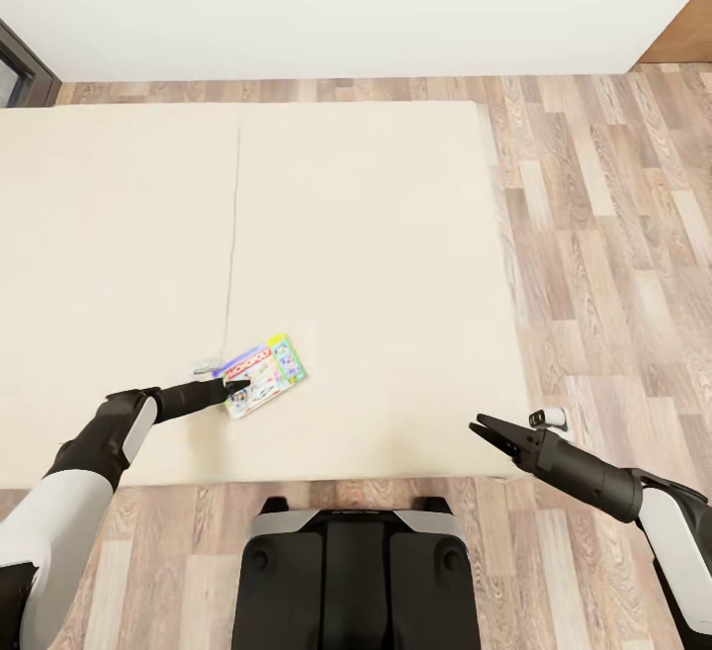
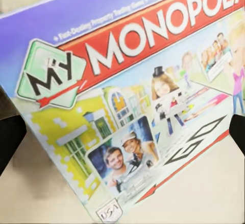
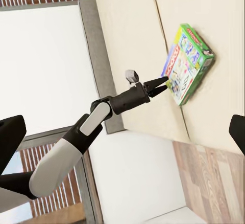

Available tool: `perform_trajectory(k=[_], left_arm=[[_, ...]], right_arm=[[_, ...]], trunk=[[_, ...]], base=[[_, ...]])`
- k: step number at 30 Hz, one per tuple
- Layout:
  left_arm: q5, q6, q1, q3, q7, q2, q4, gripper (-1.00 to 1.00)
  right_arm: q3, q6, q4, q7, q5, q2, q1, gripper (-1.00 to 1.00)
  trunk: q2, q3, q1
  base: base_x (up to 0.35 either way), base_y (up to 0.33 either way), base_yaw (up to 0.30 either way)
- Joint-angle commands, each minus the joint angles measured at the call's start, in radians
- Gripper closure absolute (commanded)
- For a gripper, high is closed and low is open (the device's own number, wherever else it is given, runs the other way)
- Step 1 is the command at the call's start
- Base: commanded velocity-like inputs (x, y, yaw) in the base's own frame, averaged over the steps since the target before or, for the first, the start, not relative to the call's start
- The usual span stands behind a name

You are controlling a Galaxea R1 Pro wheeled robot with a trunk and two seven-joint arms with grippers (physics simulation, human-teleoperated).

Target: Put all the toys in the child's room - the three board games (two on the bed and one on the table), the two jigsaw puzzles on the table, and the tennis ball on the table - inside the toy box on the table in the child's room.

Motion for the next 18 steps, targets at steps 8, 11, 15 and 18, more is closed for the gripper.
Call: perform_trajectory(k=[8, 11, 15, 18], left_arm=[[0.003, 0.001, 0.000, 0.002, -0.002, -0.004, 0.000, -1.00], [0.005, -0.020, 0.000, 0.002, -0.002, -0.004, 0.004, -1.00], [0.005, -0.030, 0.000, 0.002, -0.002, -0.004, 0.008, -1.00], [0.005, -0.031, 0.000, 0.001, -0.002, -0.004, 0.008, -1.00]], right_arm=[[0.000, 0.003, 0.000, 0.005, 0.003, 0.000, -0.001, -1.00], [0.001, 0.003, 0.000, 0.005, 0.003, 0.000, -0.001, -1.00], [0.001, 0.003, 0.000, 0.005, 0.003, 0.000, -0.001, -1.00], [0.002, 0.003, 0.000, 0.005, 0.003, 0.000, -0.001, -1.00]], trunk=[[-0.002, -0.001, 0.001], [-0.002, -0.001, 0.001], [-0.002, -0.001, 0.001], [-0.002, -0.001, 0.001]], base=[[0.000, -0.242, 0.000], [0.000, -0.245, 0.000], [0.065, -0.190, 0.000], [0.102, -0.141, 0.000]])
